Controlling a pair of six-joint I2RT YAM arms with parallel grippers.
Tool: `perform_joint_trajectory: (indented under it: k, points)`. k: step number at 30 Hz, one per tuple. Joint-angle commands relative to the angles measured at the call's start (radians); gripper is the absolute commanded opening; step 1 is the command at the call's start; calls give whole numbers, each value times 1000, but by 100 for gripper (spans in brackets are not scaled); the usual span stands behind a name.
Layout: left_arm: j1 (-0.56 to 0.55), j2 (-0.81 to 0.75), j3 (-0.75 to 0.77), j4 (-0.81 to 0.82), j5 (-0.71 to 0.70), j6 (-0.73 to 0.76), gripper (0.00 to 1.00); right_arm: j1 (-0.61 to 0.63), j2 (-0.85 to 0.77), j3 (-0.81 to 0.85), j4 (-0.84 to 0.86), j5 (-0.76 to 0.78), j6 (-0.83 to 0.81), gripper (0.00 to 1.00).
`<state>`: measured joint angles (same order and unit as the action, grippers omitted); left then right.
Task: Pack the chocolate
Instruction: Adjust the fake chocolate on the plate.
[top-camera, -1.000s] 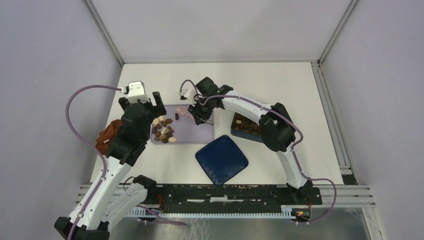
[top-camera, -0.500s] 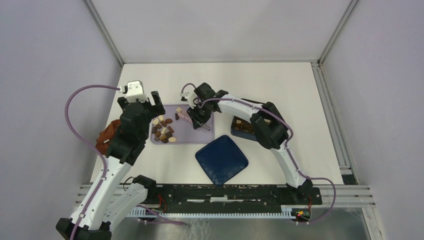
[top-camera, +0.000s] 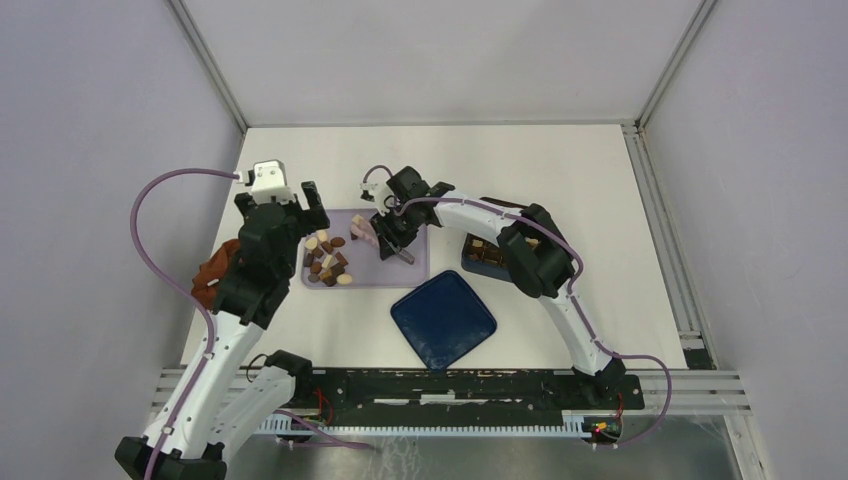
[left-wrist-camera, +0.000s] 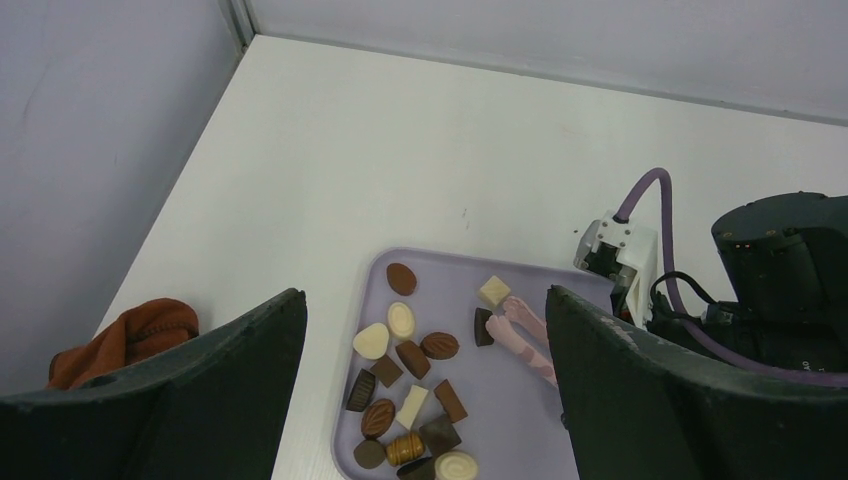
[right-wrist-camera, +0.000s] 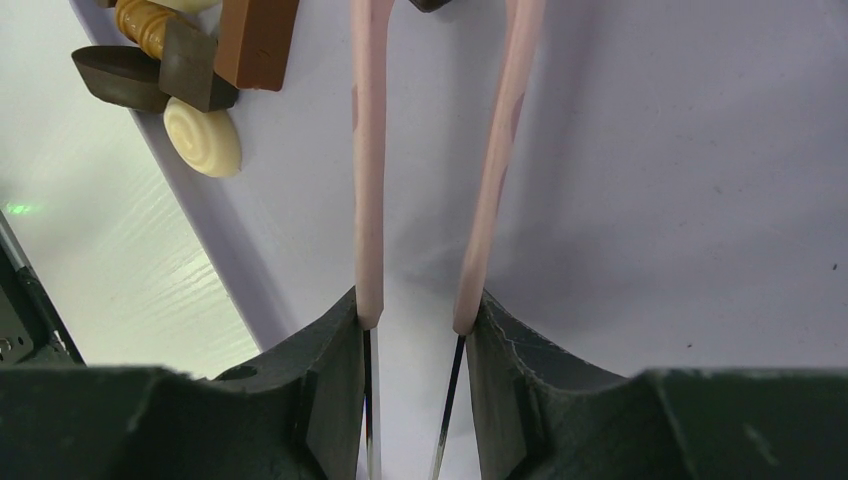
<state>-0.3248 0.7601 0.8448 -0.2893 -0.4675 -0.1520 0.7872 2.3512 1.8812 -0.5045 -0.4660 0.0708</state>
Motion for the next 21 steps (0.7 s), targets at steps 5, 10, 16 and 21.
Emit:
perform_joint_trajectory:
  k: [5, 10, 16, 21]
  points:
    - [21, 5, 2, 41, 35, 11, 93, 18, 6, 51, 3, 24, 0, 43]
    - [23, 0, 1, 42, 35, 11, 93, 26, 16, 68, -17, 63, -23, 43]
    - [24, 12, -12, 50, 34, 10, 92, 19, -78, 74, -65, 88, -187, 43]
    - [25, 38, -10, 54, 68, -7, 89, -47, -297, -66, -58, -19, -278, 41]
